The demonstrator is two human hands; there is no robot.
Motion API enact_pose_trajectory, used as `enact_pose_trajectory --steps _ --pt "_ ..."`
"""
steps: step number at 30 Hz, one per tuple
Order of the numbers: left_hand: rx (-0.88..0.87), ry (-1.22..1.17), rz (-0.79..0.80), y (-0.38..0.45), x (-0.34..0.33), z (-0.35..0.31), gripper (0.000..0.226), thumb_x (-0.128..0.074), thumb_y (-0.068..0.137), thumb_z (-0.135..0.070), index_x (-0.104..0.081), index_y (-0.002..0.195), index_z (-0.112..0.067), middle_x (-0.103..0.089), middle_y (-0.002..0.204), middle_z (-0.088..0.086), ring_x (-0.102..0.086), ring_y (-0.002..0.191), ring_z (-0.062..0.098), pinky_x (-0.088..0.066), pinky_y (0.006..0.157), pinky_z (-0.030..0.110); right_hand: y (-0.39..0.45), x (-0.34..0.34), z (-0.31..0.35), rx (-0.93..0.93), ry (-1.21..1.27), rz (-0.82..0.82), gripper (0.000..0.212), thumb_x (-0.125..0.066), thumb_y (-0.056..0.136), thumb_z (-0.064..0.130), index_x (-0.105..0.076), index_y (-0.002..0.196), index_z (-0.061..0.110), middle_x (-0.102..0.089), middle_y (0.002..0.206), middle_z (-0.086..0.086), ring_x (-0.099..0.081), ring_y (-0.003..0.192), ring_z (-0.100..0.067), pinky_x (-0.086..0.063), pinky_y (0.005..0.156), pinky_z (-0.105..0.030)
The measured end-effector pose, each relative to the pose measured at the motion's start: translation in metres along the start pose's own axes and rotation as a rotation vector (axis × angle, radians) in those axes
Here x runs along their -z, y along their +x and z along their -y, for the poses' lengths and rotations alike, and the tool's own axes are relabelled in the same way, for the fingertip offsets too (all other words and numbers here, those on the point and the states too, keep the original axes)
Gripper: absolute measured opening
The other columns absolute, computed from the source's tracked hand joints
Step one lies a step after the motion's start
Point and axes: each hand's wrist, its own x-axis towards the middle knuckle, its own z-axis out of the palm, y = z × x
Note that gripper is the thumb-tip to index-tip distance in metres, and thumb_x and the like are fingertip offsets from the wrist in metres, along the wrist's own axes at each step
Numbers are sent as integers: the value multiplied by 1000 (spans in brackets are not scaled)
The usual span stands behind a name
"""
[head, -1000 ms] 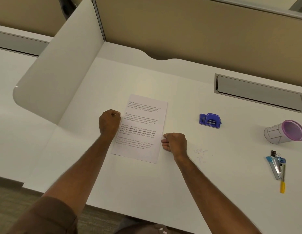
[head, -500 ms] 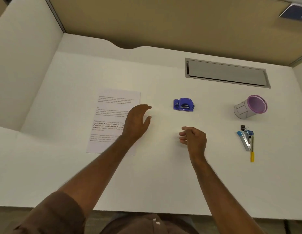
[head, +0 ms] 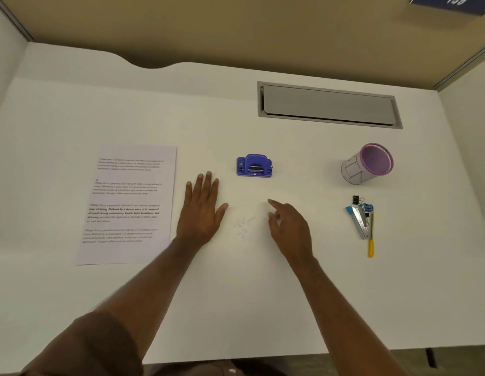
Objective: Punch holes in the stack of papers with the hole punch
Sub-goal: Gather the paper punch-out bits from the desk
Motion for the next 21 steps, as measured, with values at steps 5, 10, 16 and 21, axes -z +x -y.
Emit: enact_pose_trajectory --steps 5,10,16,21 --pt "10 20 -4 1 -2 3 67 -21 104 -49 -17 159 -11 -8 169 11 -5 157 29 -11 127 53 43 -16 5 93 -105 81 46 -54 98 34 -50 143 26 -58 94 1 -58 79 -14 -51 73 -29" --pt "18 14 -17 0 -2 4 66 -24 104 -49 -19 159 -13 -9 169 10 -5 157 27 -12 127 53 66 -25 3 94 -203 130 47 -45 101 44 -46 146 31 -61 102 -2 -62 83 -18 -53 76 -32" --pt "21 8 -10 0 -3 5 66 -23 104 -49 -17 160 -14 -7 170 9 -3 157 26 -11 127 53 72 -30 3 100 -215 126 44 -46 101 45 -51 142 31 -63 98 -3 -62 81 -20 -53 75 -35" --pt "28 -8 2 0 -4 4 66 -22 104 -49 -15 160 -15 -5 170 8 -1 157 25 -9 127 51 70 -29 -2 128 -91 31 29 -55 99 34 -69 122 24 -67 94 -2 -65 76 -20 -56 72 -38"
